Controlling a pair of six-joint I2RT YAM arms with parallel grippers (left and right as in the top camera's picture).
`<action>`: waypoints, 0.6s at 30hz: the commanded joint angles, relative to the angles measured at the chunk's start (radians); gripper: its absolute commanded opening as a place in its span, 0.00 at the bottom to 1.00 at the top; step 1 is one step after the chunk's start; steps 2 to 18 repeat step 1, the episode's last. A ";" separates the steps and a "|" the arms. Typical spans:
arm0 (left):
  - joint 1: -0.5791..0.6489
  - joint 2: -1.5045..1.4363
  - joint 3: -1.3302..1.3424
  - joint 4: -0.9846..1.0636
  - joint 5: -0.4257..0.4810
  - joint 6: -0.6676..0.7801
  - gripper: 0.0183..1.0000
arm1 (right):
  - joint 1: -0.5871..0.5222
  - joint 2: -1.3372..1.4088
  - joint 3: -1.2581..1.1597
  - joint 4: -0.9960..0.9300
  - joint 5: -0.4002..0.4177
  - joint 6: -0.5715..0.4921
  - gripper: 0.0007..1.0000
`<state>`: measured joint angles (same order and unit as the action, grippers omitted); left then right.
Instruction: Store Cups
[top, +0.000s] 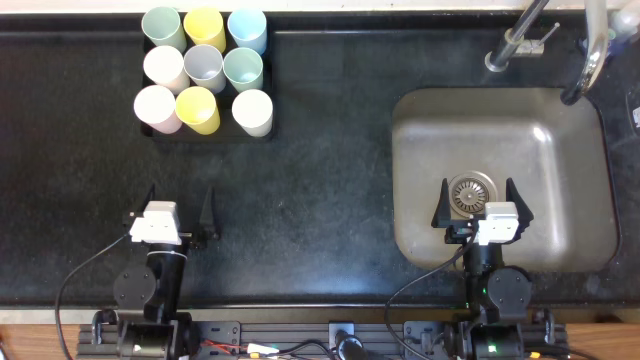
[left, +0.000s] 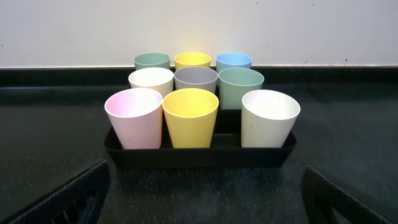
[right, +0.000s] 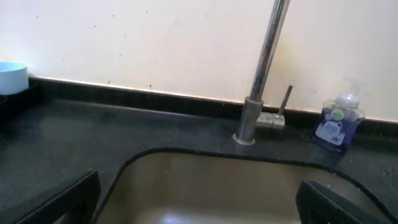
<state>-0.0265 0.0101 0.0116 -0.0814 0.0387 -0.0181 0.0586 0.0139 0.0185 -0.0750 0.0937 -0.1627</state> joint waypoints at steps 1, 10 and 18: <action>-0.001 -0.008 -0.004 0.001 0.012 0.018 1.00 | -0.007 -0.010 -0.014 0.003 0.001 -0.006 1.00; -0.001 -0.008 -0.004 0.001 0.012 0.018 1.00 | -0.007 -0.010 -0.014 0.003 0.001 -0.006 1.00; -0.001 -0.008 -0.004 0.001 0.012 0.018 1.00 | -0.007 -0.010 -0.014 0.003 0.001 -0.006 1.00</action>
